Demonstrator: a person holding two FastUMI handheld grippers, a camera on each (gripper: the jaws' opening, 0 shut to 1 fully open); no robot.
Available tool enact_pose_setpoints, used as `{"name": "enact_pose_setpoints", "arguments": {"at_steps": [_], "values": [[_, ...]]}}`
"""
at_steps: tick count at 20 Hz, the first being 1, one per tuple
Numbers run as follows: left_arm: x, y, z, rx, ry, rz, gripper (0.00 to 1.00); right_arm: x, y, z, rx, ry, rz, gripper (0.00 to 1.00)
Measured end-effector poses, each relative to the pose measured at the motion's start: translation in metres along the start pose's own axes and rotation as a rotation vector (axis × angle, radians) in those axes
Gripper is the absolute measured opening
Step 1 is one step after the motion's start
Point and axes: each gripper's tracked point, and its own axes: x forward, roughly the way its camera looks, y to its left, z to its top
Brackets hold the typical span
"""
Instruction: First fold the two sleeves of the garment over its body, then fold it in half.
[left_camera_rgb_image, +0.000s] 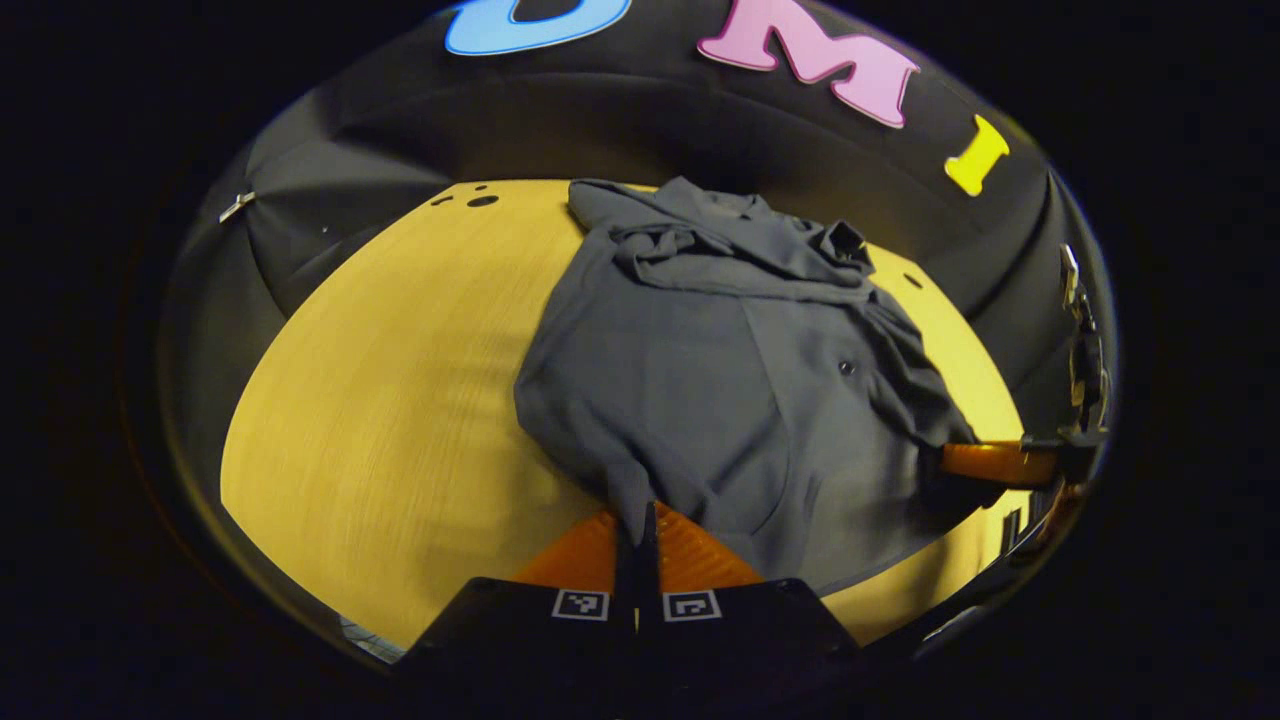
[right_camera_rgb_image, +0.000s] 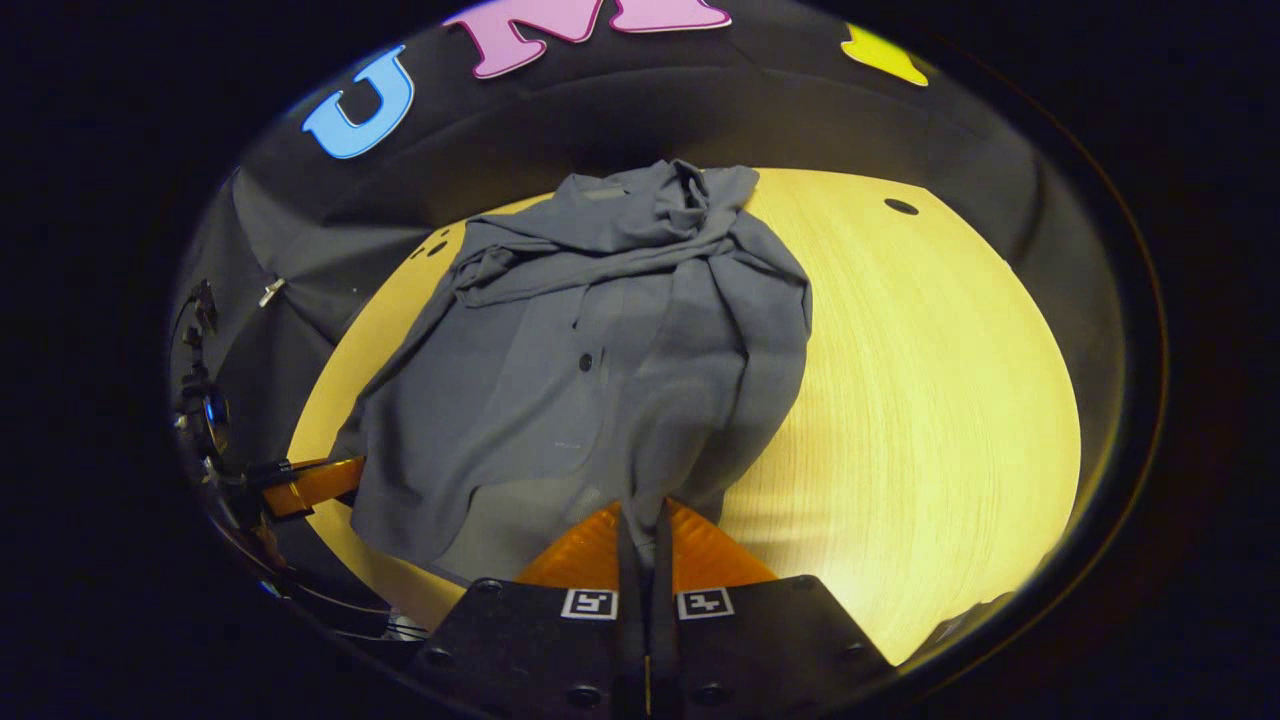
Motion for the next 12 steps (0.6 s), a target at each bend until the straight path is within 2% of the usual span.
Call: {"name": "enact_pose_setpoints", "arguments": {"at_steps": [7,10,12], "values": [[-0.020,-0.004,0.045,-0.071,-0.078,-0.033,0.05,-0.011,0.014,0.043,0.041,-0.063,0.056,0.07],[-0.020,-0.001,0.053,-0.106,-0.083,-0.023,0.06,-0.014,0.024,0.067,0.042,-0.095,0.078,0.07],[-0.023,-0.001,0.065,-0.093,-0.106,-0.021,0.06,-0.016,0.027,0.082,0.032,-0.120,0.086,0.07]]}}
